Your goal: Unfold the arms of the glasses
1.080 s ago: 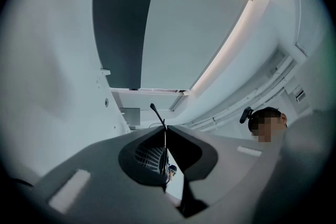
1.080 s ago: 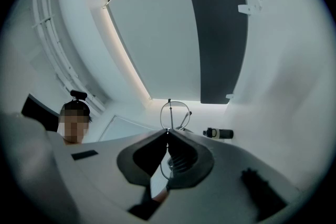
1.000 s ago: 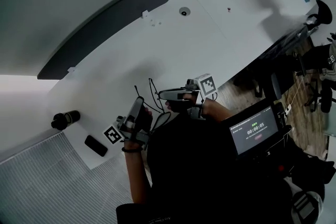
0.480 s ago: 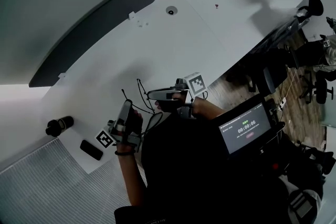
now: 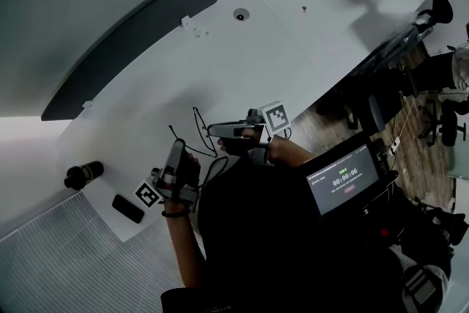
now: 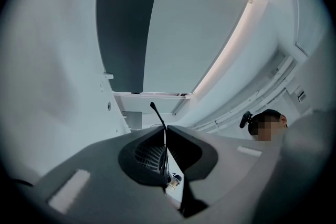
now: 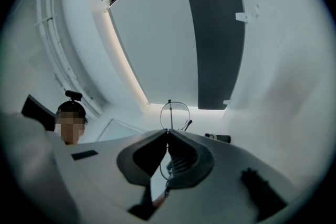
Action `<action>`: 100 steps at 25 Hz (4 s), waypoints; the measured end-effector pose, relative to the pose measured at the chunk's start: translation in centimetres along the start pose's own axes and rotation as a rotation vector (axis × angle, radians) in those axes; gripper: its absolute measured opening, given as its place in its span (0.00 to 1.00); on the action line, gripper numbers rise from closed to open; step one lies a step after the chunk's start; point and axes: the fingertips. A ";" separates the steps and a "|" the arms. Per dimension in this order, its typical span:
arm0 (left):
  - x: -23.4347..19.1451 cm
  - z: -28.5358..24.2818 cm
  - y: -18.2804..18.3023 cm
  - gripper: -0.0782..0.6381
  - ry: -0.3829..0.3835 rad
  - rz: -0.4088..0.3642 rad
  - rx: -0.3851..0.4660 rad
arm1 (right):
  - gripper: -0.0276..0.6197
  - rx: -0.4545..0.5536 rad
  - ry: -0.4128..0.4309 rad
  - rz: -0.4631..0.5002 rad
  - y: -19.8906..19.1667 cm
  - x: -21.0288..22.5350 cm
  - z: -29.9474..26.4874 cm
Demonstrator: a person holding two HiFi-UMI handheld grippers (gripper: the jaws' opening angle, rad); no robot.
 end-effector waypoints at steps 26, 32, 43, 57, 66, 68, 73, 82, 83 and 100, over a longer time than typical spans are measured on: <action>0.8 -0.2 0.2 0.14 -0.012 -0.020 0.016 | 0.06 0.093 -0.057 -0.011 1.6 1.3 1.9; 0.6 -0.1 0.1 0.14 -0.003 -0.023 0.018 | 0.06 0.110 -0.061 -0.016 1.9 1.3 2.2; 0.4 0.3 0.1 0.14 0.001 -0.024 0.024 | 0.06 0.131 -0.075 -0.020 2.2 1.8 2.6; 0.4 0.9 -0.2 0.14 0.008 -0.014 0.038 | 0.06 0.171 -0.080 -0.033 2.8 2.2 3.0; 0.1 1.3 -0.6 0.13 0.026 0.012 0.054 | 0.06 0.220 -0.076 -0.027 3.7 2.2 3.4; -0.1 1.4 -0.7 0.13 0.032 0.018 0.056 | 0.06 0.232 -0.079 -0.027 3.9 2.3 3.6; -0.6 1.5 -1.1 0.13 0.048 0.026 0.059 | 0.06 0.258 -0.085 -0.024 4.3 2.3 4.2; 0.6 4.6 1.2 0.26 0.202 -0.157 0.104 | 0.06 0.183 -0.090 -0.005 3.1 2.4 3.8; 1.0 5.5 2.1 0.27 0.258 -0.233 0.114 | 0.06 0.177 -0.091 -0.004 2.9 2.5 3.7; 1.7 -3.0 -2.1 0.20 0.457 -1.073 -0.889 | 0.06 0.026 -0.018 0.079 -0.3 1.0 0.5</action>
Point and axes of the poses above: the fingertips, and each gripper's own axes: z backward along the fingers, x to its right, y out of its top, and after that the axes turned 8 degrees about z, right-handed
